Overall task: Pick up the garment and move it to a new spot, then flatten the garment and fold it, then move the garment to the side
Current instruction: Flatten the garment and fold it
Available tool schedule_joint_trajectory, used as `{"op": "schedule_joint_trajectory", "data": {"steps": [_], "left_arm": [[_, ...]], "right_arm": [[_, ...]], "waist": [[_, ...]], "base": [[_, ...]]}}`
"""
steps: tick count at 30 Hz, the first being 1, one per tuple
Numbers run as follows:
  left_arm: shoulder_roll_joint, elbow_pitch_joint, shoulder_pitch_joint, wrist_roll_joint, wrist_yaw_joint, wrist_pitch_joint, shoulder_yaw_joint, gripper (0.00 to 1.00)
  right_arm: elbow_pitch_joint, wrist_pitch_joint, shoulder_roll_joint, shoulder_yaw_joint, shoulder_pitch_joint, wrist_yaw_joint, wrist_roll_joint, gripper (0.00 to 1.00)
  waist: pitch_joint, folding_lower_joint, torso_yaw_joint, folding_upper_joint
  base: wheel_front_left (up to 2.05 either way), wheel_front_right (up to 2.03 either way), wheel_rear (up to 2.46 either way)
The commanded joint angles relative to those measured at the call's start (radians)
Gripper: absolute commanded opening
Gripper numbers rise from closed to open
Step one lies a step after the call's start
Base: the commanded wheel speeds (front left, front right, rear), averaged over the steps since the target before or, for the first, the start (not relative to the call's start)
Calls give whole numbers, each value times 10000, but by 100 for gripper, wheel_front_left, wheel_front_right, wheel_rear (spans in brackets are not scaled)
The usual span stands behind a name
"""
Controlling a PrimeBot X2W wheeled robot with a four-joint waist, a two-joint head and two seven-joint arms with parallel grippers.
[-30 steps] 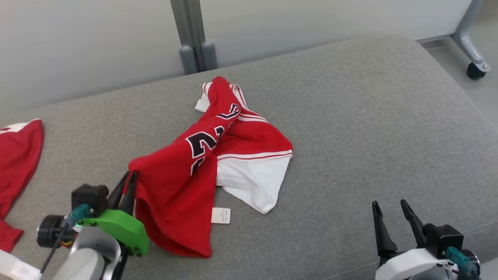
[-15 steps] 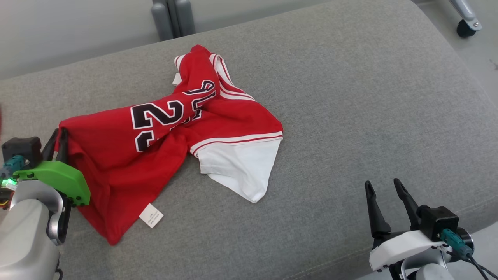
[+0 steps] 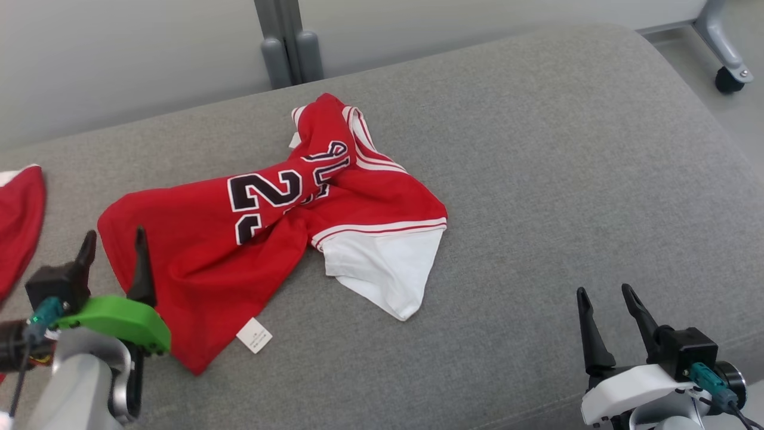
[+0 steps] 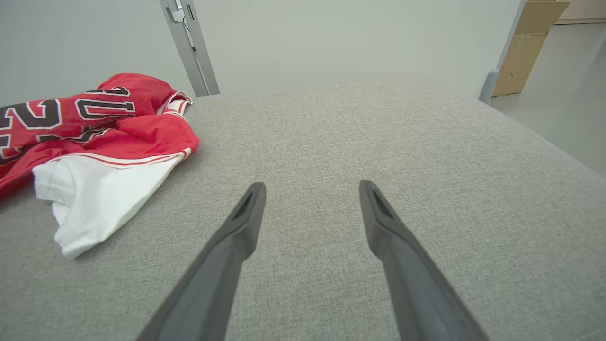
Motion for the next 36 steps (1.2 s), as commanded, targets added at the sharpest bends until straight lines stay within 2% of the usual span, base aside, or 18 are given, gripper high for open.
{"op": "schedule_joint_trajectory", "data": {"steps": [1,6,12,16,19,24,36], "left_arm": [[-236,-470,683,91,98,-23,178,100],[-1117,-2579,2694,773,173,-19,606,100],[-2488,-4323,4644,1700,-241,-20,1303,100],[-2972,-4838,5492,2226,-679,-19,1809,100],[-3095,-4900,5927,2547,-1046,-20,1985,100],[-3166,-4806,6362,2805,-1355,-22,2387,100],[-3174,-4716,6129,2350,-1604,-20,2609,100]], "right_arm": [[-74,-30,-21,-73,167,-3,-87,100],[-217,-30,-20,-272,331,-3,-192,100],[-335,-30,-23,-401,486,-3,-216,100],[-355,-32,-23,-410,614,-3,-144,100],[-276,-32,-20,-267,750,-3,-143,100],[-157,-30,-27,-49,800,-3,-34,100],[-59,-32,-23,54,733,-3,92,100]], "waist": [[-564,0,455,0],[-942,0,802,0],[-1167,0,1213,0],[-1287,0,1413,0],[-1371,0,1490,0],[-1447,0,1514,0],[-1416,0,1704,0]], "base": [[0,0,0],[0,0,0],[0,0,0],[0,0,0],[0,0,0],[0,0,0],[0,0,0]]}}
